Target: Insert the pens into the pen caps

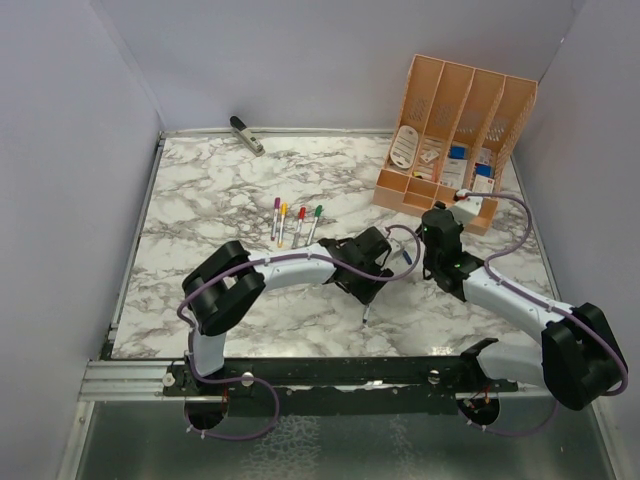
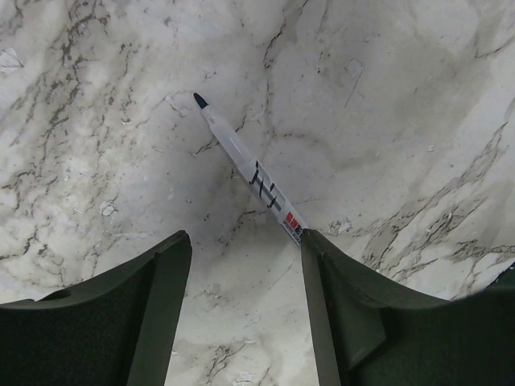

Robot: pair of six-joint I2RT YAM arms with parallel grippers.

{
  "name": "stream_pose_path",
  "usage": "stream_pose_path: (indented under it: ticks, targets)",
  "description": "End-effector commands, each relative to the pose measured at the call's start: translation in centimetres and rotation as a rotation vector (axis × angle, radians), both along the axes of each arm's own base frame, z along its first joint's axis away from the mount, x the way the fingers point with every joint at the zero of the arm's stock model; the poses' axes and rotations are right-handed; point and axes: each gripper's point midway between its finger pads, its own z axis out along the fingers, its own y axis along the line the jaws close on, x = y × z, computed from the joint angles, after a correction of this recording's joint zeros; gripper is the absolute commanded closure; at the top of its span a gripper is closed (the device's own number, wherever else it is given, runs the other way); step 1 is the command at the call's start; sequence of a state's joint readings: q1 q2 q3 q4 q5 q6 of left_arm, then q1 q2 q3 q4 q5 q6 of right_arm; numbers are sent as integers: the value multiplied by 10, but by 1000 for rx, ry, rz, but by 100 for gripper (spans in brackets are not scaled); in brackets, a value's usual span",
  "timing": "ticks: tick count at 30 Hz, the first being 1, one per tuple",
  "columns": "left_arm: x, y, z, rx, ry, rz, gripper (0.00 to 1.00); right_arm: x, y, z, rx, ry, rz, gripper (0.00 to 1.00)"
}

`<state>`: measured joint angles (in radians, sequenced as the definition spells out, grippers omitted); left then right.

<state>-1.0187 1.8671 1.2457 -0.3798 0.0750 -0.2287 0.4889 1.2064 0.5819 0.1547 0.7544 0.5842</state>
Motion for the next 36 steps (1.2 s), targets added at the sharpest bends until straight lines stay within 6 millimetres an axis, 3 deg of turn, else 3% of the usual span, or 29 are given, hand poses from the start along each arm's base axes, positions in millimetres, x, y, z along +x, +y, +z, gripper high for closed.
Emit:
stream_pose_path:
  ticks: [1, 10, 17, 23, 28, 36]
  targets:
    - [-10, -1, -11, 35, 30, -24, 40, -9, -20, -6, -8, 2, -112, 64]
    - [-17, -6, -17, 39, 53, -49, 40, -9, -18, -8, 2, 3, -108, 64]
    - [-29, 10, -35, 103, 106, -40, 43, -9, -19, -5, 4, -4, -112, 64]
    - [-48, 40, -52, 208, 182, -24, 60, -9, -18, -4, 7, -2, -109, 64]
    - [-63, 74, -57, 327, 228, 3, 60, -8, -18, 0, 15, -9, -109, 64]
    - [-61, 131, -75, 552, 218, 84, 61, -2, -11, -1, 30, -13, -92, 64]
